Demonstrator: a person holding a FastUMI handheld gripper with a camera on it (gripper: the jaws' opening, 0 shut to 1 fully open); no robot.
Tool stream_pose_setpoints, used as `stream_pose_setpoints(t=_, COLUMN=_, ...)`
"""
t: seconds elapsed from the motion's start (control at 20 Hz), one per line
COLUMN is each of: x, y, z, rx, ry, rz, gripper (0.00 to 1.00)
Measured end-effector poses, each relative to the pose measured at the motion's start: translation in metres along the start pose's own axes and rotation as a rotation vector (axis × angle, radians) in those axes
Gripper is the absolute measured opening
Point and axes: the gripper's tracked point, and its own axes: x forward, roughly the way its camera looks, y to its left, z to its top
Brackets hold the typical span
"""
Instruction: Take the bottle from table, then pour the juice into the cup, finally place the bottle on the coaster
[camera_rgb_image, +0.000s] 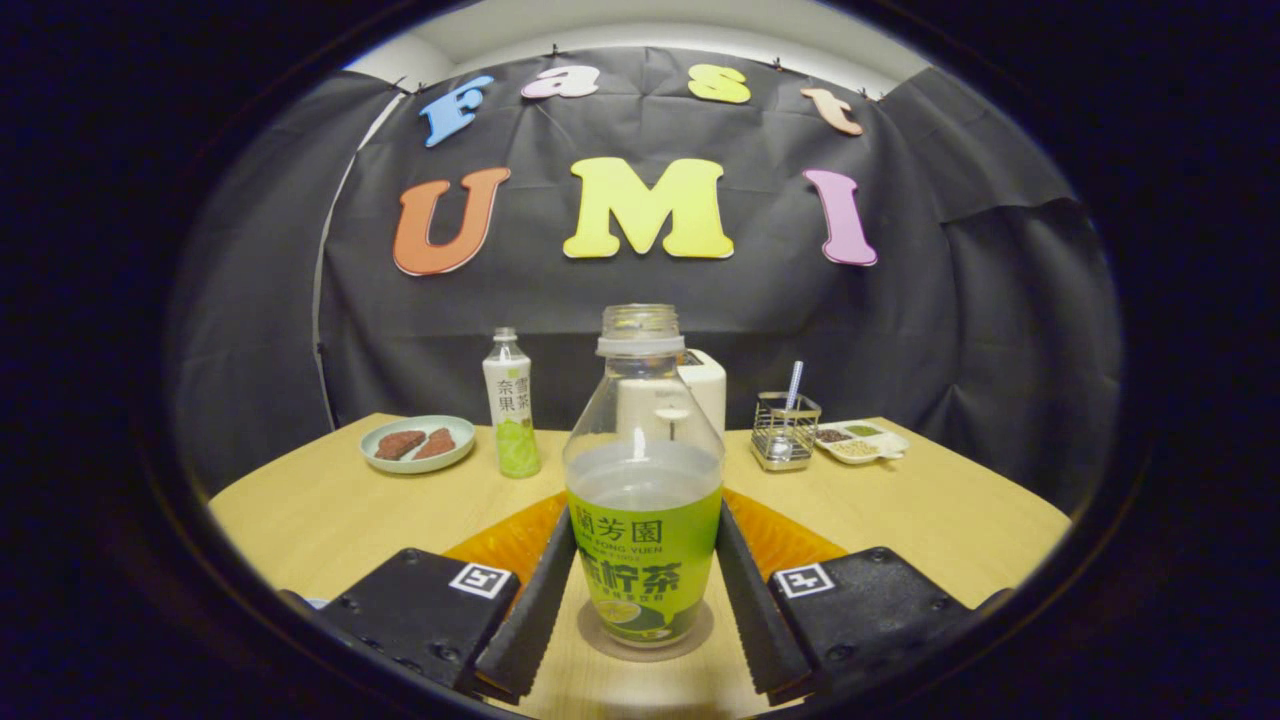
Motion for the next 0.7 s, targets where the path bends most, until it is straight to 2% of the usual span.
stream_pose_setpoints(t=0.2, x=0.009, y=-0.003, z=-0.009, rx=0.006, ry=0.016, rz=0.006, gripper=0.81)
stream_pose_setpoints(t=0.35, x=0.006, y=-0.002, z=-0.012, rx=-0.013, ry=0.046, rz=0.015, gripper=0.85)
stream_pose_setpoints(t=0.5, x=-0.001, y=-0.003, z=-0.008, rx=0.004, ry=0.045, rz=0.024, gripper=0.97)
stream_pose_setpoints(t=0.7, x=-0.022, y=-0.008, z=0.001, rx=0.02, ry=0.029, rz=0.021, gripper=1.0)
